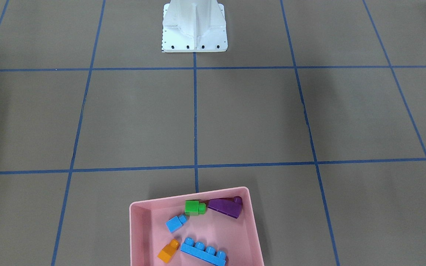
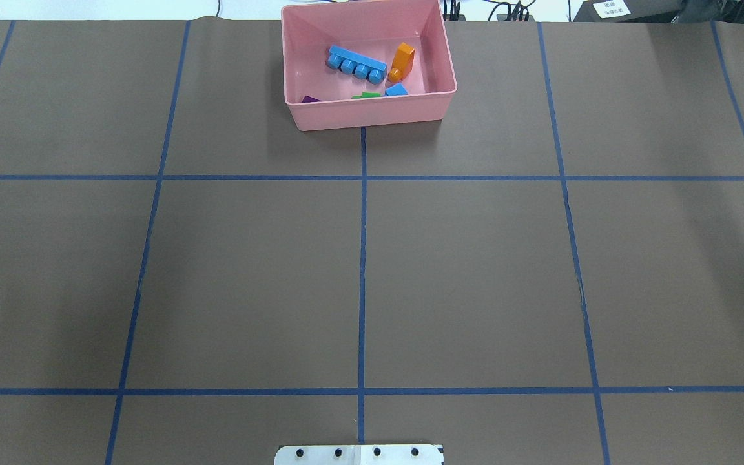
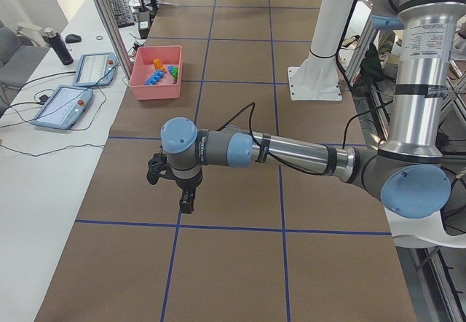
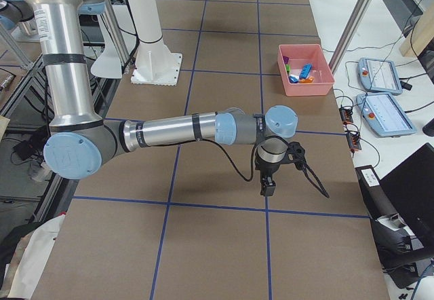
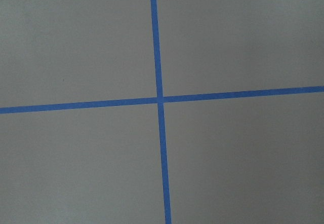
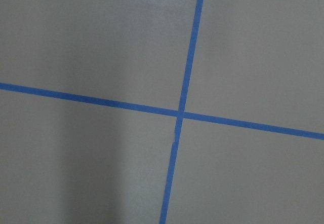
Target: Put all blocks into box
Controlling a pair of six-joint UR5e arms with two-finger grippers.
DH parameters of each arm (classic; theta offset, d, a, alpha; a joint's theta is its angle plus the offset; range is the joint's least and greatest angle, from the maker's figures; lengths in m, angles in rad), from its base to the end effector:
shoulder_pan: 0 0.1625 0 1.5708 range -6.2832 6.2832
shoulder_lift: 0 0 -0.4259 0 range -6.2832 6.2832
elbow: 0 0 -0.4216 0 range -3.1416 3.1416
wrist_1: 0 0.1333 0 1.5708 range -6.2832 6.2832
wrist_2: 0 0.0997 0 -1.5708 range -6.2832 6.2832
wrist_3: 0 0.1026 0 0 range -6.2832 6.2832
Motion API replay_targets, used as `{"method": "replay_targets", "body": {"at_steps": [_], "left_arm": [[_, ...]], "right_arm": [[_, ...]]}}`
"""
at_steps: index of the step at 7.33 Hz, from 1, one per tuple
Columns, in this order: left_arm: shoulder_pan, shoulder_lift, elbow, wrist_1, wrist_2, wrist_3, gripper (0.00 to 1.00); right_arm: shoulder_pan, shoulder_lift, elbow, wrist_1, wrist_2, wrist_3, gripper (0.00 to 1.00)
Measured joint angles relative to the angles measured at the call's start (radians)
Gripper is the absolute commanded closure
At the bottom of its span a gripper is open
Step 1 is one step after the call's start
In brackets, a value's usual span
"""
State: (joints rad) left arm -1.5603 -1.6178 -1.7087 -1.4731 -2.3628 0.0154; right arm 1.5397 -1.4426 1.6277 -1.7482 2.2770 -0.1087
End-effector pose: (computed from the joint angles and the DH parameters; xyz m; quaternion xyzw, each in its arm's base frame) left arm -0.0546 -0.5406 0.5735 0.0412 0.3853 0.0288 0.9214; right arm 0.0490 -0.5709 0.5846 0.0170 -0.3454 -0.0669 0.9359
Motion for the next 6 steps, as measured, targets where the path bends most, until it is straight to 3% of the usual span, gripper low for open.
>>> {"method": "replay_targets", "body": {"at_steps": [6], "left_arm": [[0.000,-0.003,-0.027,-0.003,-0.004,0.004,0.00]], "right_arm": [[0.006,0.000,0.005,-0.017,0.030,0.009,0.00]]}}
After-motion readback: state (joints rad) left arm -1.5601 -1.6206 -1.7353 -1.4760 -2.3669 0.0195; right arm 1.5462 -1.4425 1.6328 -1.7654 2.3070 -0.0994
